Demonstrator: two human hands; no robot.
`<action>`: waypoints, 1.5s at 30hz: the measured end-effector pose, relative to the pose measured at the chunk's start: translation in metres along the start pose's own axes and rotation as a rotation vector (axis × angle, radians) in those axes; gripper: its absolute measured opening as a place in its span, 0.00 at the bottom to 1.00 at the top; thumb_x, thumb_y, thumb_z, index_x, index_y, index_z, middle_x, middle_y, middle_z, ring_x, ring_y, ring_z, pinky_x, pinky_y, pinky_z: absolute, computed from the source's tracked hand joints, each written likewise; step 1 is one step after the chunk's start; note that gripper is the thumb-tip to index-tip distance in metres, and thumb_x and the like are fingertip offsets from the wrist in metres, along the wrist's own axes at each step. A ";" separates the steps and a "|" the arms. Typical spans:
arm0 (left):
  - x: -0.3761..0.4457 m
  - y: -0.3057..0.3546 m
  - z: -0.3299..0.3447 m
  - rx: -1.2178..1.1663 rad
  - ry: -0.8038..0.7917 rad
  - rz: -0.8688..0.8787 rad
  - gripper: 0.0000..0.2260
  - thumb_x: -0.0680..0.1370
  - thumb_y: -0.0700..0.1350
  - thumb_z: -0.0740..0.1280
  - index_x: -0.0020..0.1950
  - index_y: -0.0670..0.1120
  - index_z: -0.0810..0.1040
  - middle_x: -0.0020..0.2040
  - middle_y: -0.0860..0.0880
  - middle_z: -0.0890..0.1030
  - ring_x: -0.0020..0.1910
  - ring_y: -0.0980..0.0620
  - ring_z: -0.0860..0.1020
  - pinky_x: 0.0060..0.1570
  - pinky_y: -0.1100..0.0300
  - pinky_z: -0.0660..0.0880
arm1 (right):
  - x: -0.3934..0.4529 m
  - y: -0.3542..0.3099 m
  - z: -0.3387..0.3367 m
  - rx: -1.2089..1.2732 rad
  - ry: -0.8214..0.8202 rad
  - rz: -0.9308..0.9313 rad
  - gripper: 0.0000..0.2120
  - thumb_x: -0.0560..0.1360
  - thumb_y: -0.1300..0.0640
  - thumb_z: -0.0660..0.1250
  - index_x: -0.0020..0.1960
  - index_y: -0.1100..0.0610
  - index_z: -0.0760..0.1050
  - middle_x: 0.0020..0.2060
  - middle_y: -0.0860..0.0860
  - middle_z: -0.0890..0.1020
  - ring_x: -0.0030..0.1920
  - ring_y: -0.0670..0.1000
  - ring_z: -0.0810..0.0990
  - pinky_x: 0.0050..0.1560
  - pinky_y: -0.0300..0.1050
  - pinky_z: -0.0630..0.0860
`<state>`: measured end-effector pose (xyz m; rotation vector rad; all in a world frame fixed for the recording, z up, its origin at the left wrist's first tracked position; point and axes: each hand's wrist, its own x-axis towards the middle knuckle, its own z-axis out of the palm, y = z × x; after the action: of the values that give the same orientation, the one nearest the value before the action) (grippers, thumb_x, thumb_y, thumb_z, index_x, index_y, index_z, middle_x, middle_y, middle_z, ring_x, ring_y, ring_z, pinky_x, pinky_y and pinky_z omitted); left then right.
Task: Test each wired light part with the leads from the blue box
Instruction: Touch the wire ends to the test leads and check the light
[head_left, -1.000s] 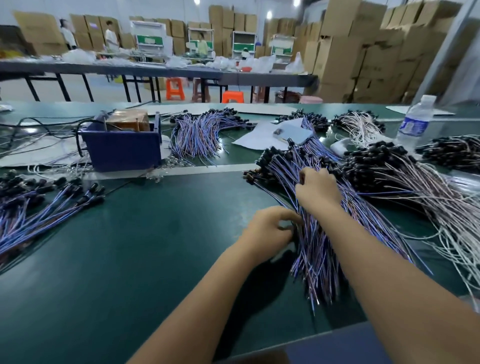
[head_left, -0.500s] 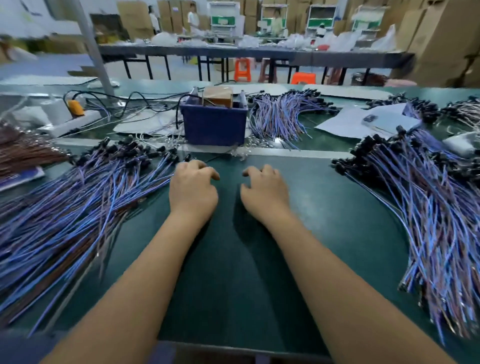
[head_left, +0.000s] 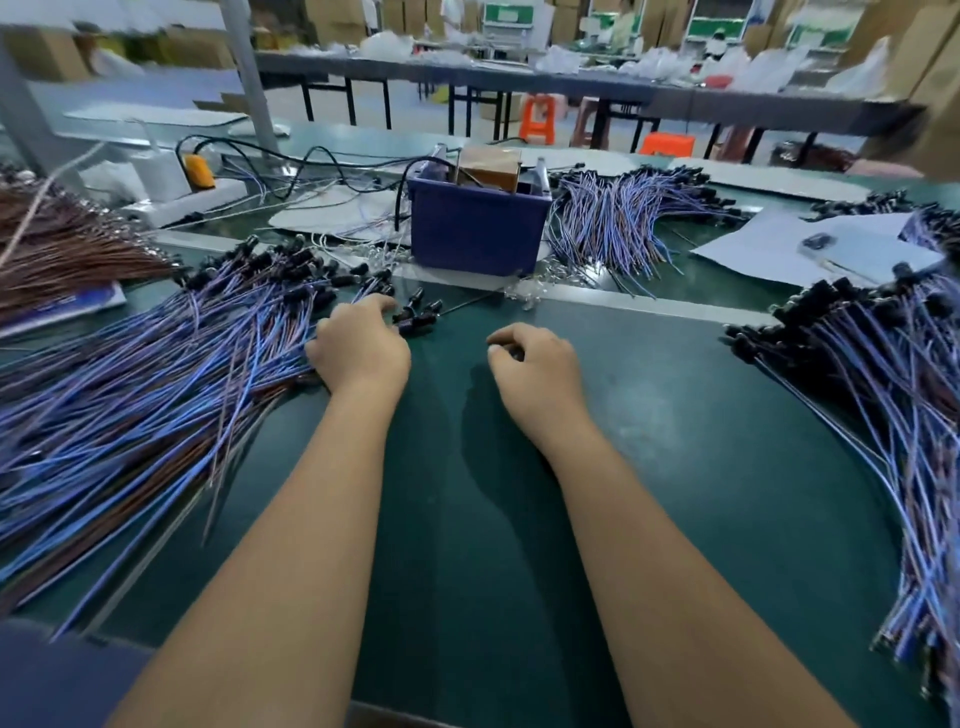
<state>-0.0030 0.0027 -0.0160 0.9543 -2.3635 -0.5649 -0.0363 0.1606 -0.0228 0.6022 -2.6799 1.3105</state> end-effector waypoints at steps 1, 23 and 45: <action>-0.001 0.000 0.000 -0.060 0.069 0.026 0.13 0.80 0.42 0.62 0.62 0.50 0.79 0.58 0.42 0.78 0.57 0.40 0.74 0.56 0.50 0.70 | 0.000 0.000 0.000 0.010 0.005 0.005 0.09 0.77 0.57 0.63 0.53 0.53 0.80 0.50 0.53 0.81 0.55 0.56 0.75 0.61 0.54 0.71; -0.062 0.069 0.007 -1.219 -0.722 0.183 0.12 0.71 0.35 0.61 0.36 0.46 0.84 0.36 0.49 0.83 0.39 0.55 0.81 0.44 0.62 0.77 | 0.021 0.015 -0.042 1.520 0.043 0.439 0.15 0.84 0.58 0.53 0.44 0.62 0.72 0.27 0.51 0.71 0.26 0.48 0.70 0.23 0.36 0.70; -0.029 0.057 0.037 -1.279 -0.355 -0.003 0.08 0.80 0.35 0.63 0.48 0.45 0.80 0.40 0.50 0.80 0.38 0.59 0.78 0.40 0.67 0.76 | 0.020 0.010 -0.002 0.209 0.003 -0.052 0.14 0.78 0.53 0.63 0.39 0.60 0.78 0.28 0.49 0.74 0.35 0.52 0.72 0.37 0.48 0.69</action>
<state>-0.0367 0.0686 -0.0224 0.2392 -1.6341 -1.9961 -0.0588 0.1611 -0.0235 0.6856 -2.5248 1.5876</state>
